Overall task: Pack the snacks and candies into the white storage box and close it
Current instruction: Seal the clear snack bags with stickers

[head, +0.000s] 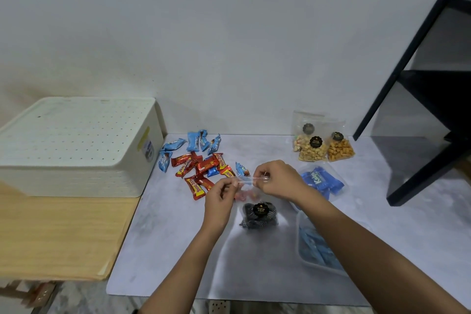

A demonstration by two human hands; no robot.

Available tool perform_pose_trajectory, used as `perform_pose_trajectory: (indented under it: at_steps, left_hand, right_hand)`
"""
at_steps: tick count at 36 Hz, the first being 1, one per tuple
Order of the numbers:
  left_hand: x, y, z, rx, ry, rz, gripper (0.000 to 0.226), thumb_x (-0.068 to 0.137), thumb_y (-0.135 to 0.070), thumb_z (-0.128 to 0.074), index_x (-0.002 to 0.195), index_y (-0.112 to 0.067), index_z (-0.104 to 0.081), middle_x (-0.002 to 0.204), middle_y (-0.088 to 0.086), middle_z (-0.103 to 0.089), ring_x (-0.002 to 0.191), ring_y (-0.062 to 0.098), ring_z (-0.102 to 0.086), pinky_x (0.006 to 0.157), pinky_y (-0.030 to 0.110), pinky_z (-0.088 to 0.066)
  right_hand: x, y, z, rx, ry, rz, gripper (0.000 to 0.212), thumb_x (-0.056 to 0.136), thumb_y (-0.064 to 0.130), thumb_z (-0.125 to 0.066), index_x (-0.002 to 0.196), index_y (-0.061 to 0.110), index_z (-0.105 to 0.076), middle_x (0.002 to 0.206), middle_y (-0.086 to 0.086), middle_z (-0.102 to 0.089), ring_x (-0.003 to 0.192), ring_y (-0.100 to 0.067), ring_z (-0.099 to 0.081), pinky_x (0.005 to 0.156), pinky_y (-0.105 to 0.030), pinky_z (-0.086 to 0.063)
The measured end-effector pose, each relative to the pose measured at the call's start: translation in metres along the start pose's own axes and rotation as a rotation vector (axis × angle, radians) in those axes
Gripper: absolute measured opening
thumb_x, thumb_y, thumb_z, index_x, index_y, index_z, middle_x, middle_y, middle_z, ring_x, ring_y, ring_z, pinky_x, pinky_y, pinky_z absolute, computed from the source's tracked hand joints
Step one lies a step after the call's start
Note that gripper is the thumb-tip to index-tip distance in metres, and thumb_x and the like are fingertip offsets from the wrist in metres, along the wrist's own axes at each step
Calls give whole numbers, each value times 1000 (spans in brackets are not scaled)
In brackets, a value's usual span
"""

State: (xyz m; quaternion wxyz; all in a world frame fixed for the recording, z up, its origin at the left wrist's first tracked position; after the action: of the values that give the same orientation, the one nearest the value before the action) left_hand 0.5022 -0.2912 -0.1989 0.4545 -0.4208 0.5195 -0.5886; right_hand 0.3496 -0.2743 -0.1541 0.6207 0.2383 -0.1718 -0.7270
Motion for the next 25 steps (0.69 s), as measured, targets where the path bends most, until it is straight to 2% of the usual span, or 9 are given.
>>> perform_pose_trajectory:
  at_steps: [4, 6, 9, 11, 14, 20, 25]
  left_hand:
    - [2, 1, 1, 73, 17, -14, 13, 94, -13, -52, 89, -17, -63, 82, -7, -63, 72, -4, -59, 66, 11, -48]
    - [3, 1, -2, 123, 35, -24, 12, 94, -13, -51, 92, -12, -63, 84, -5, -63, 75, 0, -58, 65, 10, -47]
    - [4, -4, -4, 169, 16, -46, 10, 94, -11, -51, 92, -9, -60, 84, -6, -60, 74, -8, -55, 63, 6, -43]
    - [2, -8, -3, 177, -2, -64, 9, 93, -9, -51, 90, -12, -58, 84, -10, -58, 75, -13, -53, 64, 4, -42]
    - [2, -8, -3, 183, -1, -84, 10, 93, -8, -51, 88, -12, -59, 84, -9, -58, 76, -11, -52, 64, 5, -42]
    - [2, -7, -2, 172, 7, -80, 9, 92, -7, -52, 90, -8, -61, 84, -5, -60, 74, -12, -53, 63, 4, -42]
    - [4, -4, 4, 163, -4, -60, 10, 91, -7, -54, 89, -12, -62, 85, -5, -62, 78, 1, -57, 66, 9, -45]
  right_hand:
    - [1, 8, -2, -14, 16, 24, 13, 76, 23, -62, 84, 27, -70, 81, 9, -64, 77, -14, -54, 75, -27, -36]
    - [1, 14, -3, -23, 20, 46, 9, 77, 25, -61, 82, 27, -70, 78, 8, -62, 74, -14, -51, 73, -26, -34]
    - [1, 20, -6, -20, 17, 58, 8, 79, 24, -61, 79, 24, -69, 69, 8, -57, 69, -16, -49, 66, -25, -32]
    - [2, 21, -7, -5, 8, 47, 7, 78, 23, -62, 78, 22, -69, 71, 5, -60, 71, -20, -55, 63, -26, -38]
    - [2, 18, -8, 16, 0, 20, 8, 77, 21, -62, 72, 23, -67, 73, 1, -64, 73, -21, -59, 64, -28, -44]
    - [3, 22, -8, -20, -29, 30, 9, 77, 18, -61, 73, 21, -68, 67, 4, -58, 69, -19, -53, 62, -25, -36]
    - [1, 23, -8, -15, -12, 30, 9, 80, 27, -62, 81, 23, -70, 72, 6, -60, 69, -17, -53, 60, -25, -35]
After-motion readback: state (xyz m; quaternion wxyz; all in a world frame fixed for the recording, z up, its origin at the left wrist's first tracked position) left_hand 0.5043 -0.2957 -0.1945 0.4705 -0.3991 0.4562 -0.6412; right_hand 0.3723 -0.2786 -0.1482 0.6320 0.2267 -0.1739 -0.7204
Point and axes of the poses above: each hand's wrist, its own x-axis towards the middle knuckle, its own z-axis out of the back of the hand, y = z × x, the point moved 6 cm from there along x, towards the middle knuckle
